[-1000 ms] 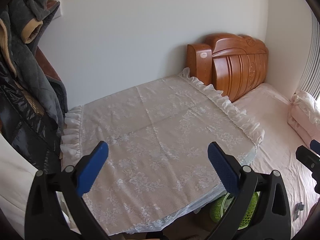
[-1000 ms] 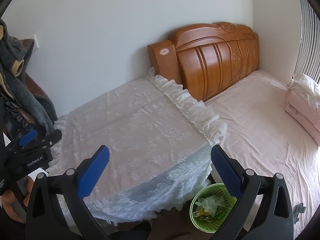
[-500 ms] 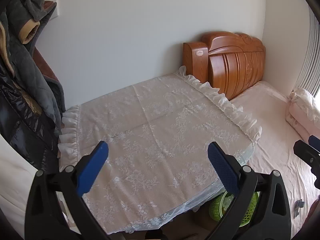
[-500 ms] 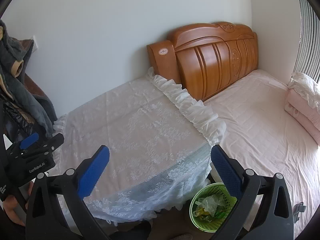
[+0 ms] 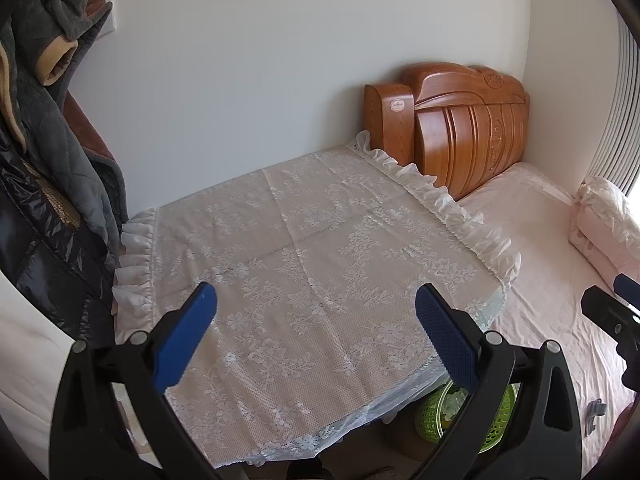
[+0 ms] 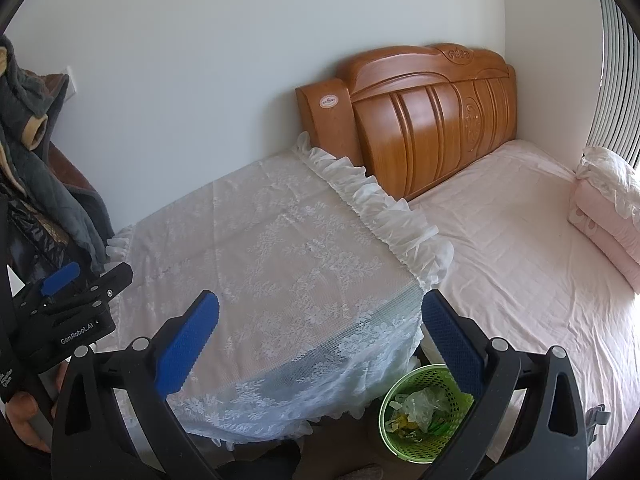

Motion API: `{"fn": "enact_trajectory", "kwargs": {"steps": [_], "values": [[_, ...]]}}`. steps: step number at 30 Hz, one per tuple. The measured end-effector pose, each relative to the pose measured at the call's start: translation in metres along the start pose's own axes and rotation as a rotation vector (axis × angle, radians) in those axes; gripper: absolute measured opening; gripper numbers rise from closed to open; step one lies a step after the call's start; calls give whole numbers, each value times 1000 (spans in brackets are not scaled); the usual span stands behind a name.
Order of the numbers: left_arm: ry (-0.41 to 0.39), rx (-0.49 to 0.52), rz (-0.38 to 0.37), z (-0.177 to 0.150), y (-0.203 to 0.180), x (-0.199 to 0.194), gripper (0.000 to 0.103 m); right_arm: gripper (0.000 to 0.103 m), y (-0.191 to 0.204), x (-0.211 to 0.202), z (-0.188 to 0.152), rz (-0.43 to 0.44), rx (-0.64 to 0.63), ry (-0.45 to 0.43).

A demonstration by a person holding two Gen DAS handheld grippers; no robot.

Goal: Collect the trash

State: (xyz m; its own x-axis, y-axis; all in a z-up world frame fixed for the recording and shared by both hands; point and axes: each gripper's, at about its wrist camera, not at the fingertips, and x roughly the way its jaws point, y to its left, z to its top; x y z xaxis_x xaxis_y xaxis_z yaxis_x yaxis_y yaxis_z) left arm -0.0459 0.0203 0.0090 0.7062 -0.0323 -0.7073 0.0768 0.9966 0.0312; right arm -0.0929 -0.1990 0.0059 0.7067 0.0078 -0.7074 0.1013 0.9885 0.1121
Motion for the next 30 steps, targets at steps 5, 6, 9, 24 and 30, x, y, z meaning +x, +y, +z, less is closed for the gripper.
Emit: {"fn": "enact_trajectory", "kwargs": {"steps": [5,6,9,24,30], "values": [[2,-4,-4,0,1,0,95,101,2,1,1,4,-3,1],[2,-4,-4,1,0,0,95,101,2,1,0,5,-5,2],[1,-5,-4,1,0,0,95,101,4,2,1,7,-6,2],[3,-24,-11,4,3,2,95,101,6,6,2,10,-7,7],[2,-25,-14,4,3,1,95,101,5,6,2,11,-8,6]]}}
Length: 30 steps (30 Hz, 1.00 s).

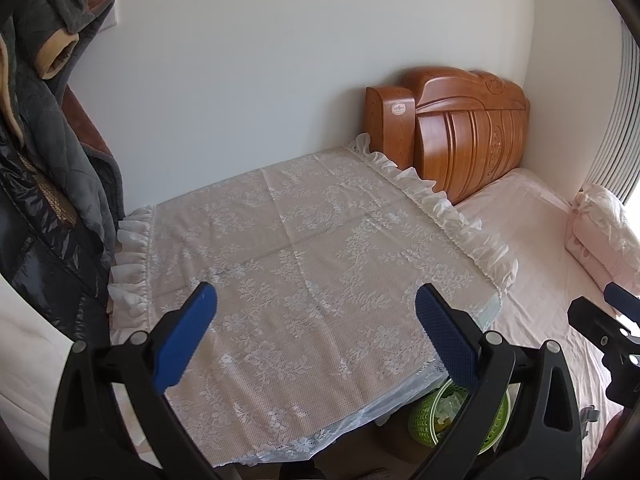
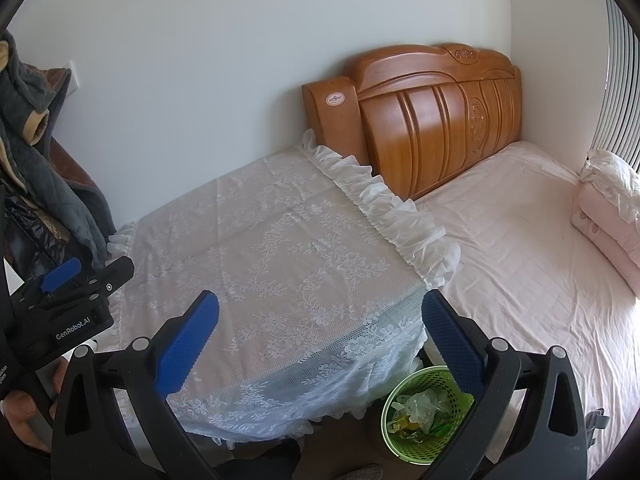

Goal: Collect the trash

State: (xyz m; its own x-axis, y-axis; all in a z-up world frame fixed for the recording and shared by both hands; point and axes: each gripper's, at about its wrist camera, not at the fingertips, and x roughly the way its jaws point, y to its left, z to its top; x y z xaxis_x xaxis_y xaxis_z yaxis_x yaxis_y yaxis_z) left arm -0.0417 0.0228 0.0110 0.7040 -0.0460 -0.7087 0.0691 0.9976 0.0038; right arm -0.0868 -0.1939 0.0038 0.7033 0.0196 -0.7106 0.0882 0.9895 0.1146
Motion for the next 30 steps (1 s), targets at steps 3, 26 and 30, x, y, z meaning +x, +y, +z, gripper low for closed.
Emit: {"fn": "enact_trajectory", "kwargs": {"steps": [3,26,30], "values": [[0,-1,0,0,-1,0,95,101,0,0,0,0,0,1],[6,-4,-3,1,-1,2,95,101,-1,3,-3,-2,-8,9],[7,-4,-4,2,0,4,95,101,0,3,-3,-3,-8,9]]}}
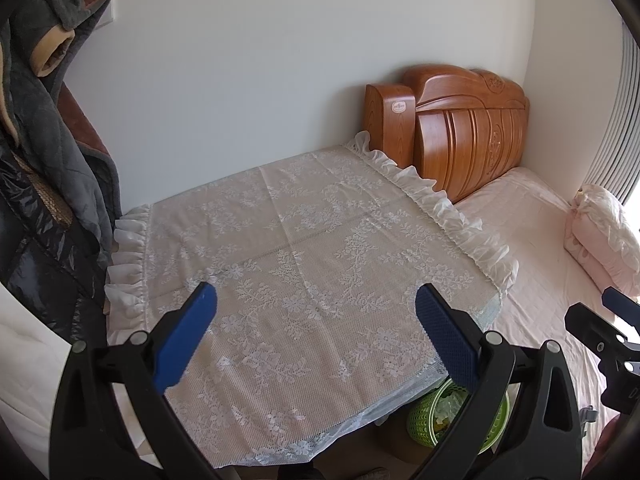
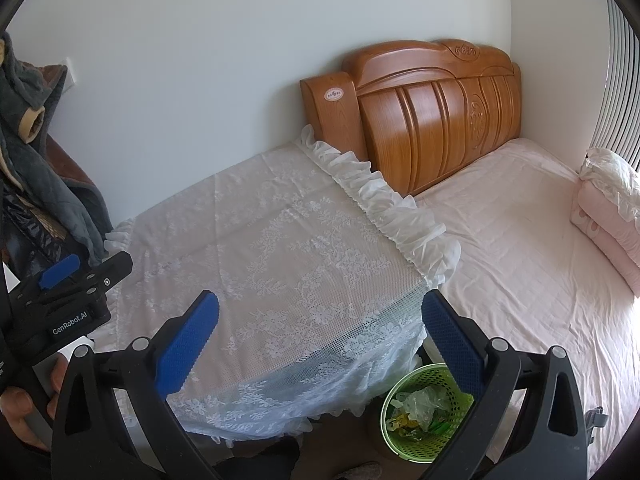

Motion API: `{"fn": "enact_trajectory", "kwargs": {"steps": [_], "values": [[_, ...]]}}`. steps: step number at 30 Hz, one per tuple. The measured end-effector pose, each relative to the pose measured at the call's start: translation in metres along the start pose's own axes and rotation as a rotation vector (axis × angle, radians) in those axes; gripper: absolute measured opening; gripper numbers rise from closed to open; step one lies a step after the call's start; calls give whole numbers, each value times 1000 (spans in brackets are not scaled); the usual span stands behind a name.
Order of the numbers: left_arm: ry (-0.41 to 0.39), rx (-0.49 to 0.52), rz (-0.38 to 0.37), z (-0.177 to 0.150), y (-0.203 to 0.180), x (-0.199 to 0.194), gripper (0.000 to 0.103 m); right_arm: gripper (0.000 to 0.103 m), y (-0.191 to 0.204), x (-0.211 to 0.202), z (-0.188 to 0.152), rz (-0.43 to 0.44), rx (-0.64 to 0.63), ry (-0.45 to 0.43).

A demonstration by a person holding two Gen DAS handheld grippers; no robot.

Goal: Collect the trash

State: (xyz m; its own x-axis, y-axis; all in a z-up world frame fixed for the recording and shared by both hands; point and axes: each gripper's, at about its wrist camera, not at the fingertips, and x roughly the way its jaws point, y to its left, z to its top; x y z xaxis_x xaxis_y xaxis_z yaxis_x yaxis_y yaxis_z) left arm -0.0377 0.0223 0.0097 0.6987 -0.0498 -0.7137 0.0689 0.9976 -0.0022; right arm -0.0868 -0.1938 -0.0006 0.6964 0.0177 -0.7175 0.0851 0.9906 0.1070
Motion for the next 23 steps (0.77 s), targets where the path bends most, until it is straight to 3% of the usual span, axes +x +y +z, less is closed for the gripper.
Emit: {"fn": "enact_trajectory", "kwargs": {"steps": [23], "values": [[1,5,-8,4,-3,5,95,101,-3,6,-3,5,-8,14]]}}
